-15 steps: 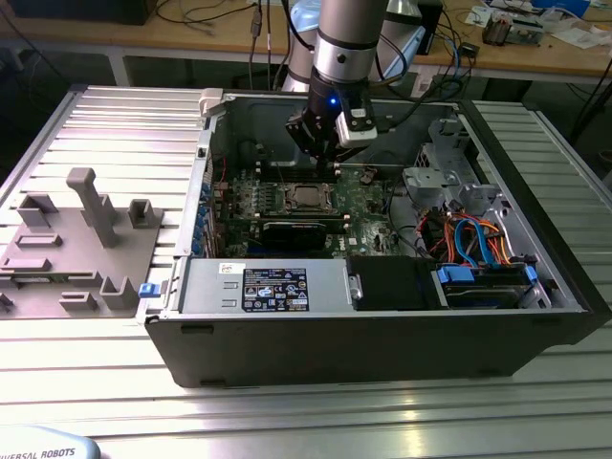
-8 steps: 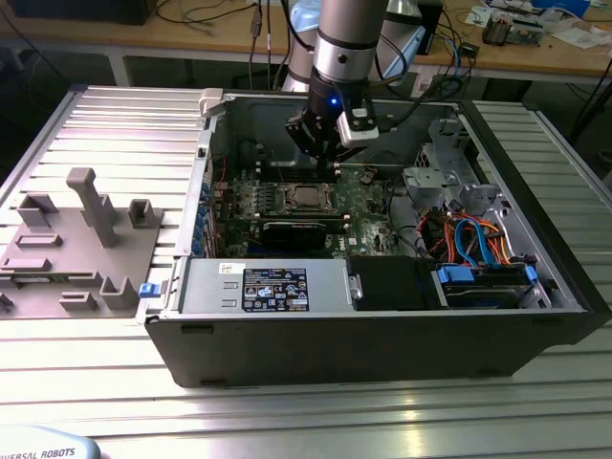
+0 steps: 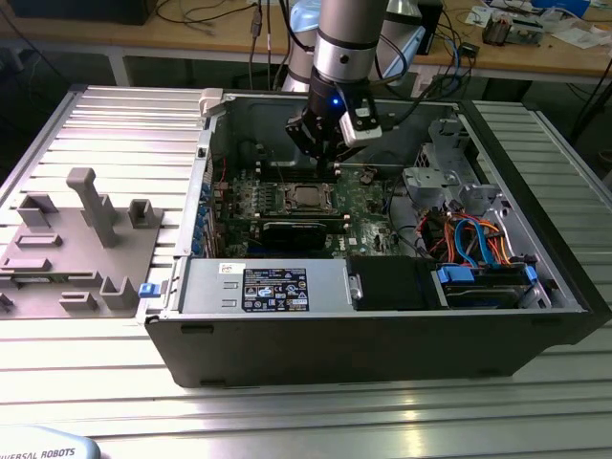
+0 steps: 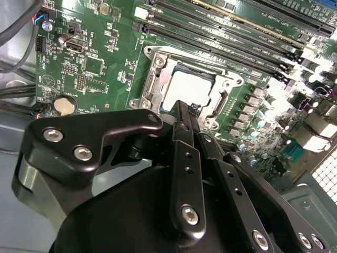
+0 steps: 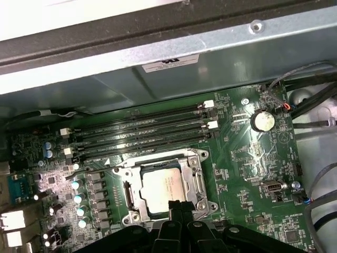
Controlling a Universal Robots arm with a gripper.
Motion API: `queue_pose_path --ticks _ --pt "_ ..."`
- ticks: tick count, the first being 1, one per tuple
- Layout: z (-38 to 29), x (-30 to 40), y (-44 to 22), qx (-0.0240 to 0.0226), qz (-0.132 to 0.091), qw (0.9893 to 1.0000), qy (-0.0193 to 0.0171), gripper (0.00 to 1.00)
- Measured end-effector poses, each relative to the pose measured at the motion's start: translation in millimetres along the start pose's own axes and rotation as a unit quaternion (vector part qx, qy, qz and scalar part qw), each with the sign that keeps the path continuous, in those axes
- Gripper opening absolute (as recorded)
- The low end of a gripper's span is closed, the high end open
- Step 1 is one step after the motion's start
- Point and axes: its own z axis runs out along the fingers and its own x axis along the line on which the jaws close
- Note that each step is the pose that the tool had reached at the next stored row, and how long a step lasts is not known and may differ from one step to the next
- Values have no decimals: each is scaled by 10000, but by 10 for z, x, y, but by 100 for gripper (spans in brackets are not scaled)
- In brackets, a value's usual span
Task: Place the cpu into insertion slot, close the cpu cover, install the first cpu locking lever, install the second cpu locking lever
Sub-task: 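Install the first cpu locking lever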
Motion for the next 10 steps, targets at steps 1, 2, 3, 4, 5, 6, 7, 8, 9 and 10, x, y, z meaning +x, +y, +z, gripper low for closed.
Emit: queue_pose_path --ticks 1,2,3,4,5,6,7,8,9,10 --pt "0 0 0 2 -34 10000 0 11" --pt "0 0 0 2 -55 10000 0 11" --pt "0 0 0 4 -81 10000 0 11" --pt "0 0 0 5 -105 9999 0 11" --pt "0 0 0 7 -132 9999 1 11" --pt "0 0 0 8 -167 9999 1 11" --pt "0 0 0 9 -193 9998 1 11" --pt "0 0 0 12 -232 9997 1 11" --pt "0 0 0 13 -262 9997 1 11" --pt "0 0 0 14 -289 9996 1 11"
